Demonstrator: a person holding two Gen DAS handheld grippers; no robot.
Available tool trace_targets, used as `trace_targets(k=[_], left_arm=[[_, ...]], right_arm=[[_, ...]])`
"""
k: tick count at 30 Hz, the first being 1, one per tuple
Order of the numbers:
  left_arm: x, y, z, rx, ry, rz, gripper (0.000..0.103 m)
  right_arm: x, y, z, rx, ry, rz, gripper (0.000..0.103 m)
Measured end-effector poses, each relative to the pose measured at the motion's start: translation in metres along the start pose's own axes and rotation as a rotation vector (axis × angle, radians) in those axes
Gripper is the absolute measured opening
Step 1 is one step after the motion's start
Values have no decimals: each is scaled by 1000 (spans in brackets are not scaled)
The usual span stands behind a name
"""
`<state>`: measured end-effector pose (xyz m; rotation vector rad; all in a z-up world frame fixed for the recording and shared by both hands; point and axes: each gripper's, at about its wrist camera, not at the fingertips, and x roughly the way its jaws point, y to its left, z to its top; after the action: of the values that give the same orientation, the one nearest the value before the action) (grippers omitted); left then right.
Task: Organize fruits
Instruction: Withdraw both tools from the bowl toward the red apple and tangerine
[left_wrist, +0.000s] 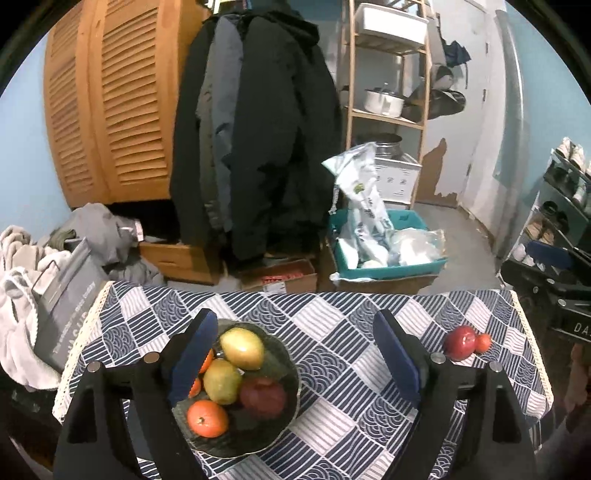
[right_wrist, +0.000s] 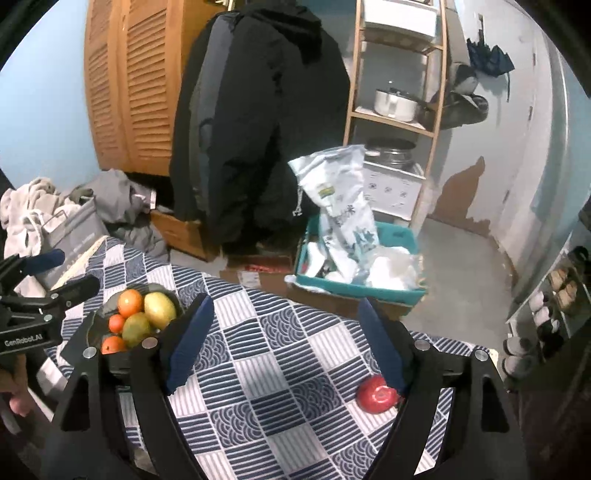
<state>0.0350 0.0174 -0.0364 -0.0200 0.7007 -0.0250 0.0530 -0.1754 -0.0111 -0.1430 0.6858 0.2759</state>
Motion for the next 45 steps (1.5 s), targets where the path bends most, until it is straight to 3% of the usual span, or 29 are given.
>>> trace_targets(k=[21, 34, 45], left_arm=[[4, -96, 7, 113, 27, -121, 94], [40, -152, -9, 186, 123, -168, 94], [84, -193, -29, 237, 211, -199, 94]], right_arm=[[-5, -108, -42, 144, 57, -151, 84], [9, -171, -74, 266, 147, -203, 84], [28, -194, -97, 262, 222, -257, 84]])
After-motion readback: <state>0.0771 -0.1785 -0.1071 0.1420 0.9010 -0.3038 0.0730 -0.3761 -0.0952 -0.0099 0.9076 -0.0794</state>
